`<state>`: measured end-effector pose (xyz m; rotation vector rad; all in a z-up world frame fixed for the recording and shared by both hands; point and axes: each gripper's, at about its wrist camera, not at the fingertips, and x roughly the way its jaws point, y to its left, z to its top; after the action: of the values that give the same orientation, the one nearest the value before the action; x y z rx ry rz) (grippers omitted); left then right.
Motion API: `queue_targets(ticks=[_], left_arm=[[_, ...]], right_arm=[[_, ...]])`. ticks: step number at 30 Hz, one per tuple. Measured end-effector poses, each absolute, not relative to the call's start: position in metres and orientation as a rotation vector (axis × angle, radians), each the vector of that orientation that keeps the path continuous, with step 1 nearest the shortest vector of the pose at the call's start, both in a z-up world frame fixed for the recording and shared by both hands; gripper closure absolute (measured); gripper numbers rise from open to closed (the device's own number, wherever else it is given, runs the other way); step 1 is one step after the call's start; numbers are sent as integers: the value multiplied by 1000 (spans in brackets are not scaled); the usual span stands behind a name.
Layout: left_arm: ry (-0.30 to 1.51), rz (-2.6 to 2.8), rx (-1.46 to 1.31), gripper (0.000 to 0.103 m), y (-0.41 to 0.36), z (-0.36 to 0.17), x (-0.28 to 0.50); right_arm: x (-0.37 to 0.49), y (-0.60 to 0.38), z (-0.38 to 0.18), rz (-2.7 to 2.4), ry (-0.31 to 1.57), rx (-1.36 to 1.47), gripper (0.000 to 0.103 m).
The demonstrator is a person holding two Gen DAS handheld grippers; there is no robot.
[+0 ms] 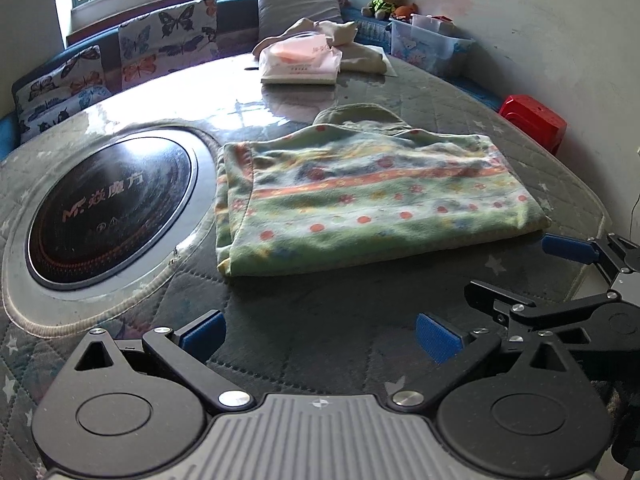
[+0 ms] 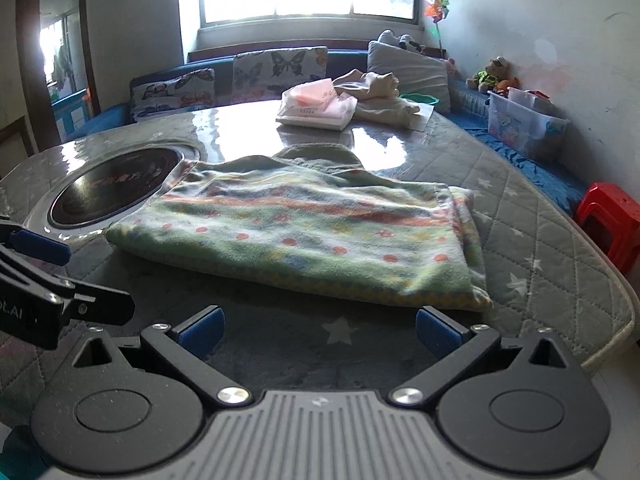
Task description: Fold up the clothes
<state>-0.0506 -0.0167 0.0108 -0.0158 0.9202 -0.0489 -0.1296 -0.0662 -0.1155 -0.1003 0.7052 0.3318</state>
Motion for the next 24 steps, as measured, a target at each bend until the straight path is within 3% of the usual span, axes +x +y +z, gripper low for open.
queue_targets(ticks=[24], left_arm=[[865, -61, 30, 0, -34, 24, -74]], right_arm=[[-155, -77, -104, 327, 654, -67, 0]])
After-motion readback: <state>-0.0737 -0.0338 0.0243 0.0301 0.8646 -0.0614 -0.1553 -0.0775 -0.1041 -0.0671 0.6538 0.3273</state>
